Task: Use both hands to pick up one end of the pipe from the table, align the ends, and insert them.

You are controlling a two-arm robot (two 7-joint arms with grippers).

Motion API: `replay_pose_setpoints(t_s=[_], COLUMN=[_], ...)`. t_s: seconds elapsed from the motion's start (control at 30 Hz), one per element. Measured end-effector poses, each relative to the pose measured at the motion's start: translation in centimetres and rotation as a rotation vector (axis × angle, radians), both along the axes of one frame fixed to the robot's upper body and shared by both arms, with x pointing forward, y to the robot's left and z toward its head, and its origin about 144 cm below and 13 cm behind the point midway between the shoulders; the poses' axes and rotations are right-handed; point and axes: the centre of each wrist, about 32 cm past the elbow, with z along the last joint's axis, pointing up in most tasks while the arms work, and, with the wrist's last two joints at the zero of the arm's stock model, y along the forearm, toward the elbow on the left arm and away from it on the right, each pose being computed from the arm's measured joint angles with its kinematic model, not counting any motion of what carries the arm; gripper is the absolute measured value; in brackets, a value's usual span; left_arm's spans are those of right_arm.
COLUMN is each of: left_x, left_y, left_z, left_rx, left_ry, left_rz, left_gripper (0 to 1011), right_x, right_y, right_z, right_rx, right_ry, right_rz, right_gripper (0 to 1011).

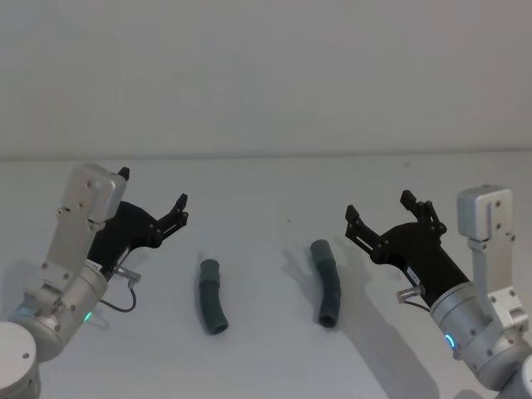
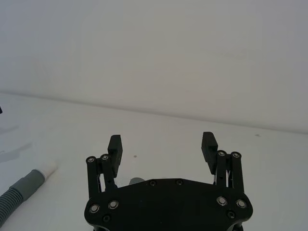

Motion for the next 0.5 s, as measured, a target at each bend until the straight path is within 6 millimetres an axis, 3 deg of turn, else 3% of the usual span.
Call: replay_pose_setpoints(t_s=[0.5], left_x=[0.00], left_y=[0.00], left_z=[0.00], left_rx=[0.000], left_ry=[0.000], left_rz=[0.000], left_gripper=[1001], right_x=[0.00], right_y=[0.00], right_z=[0.00], right_rx=[0.000], right_ry=[0.000], right_rz=[0.000], right_gripper=[1001])
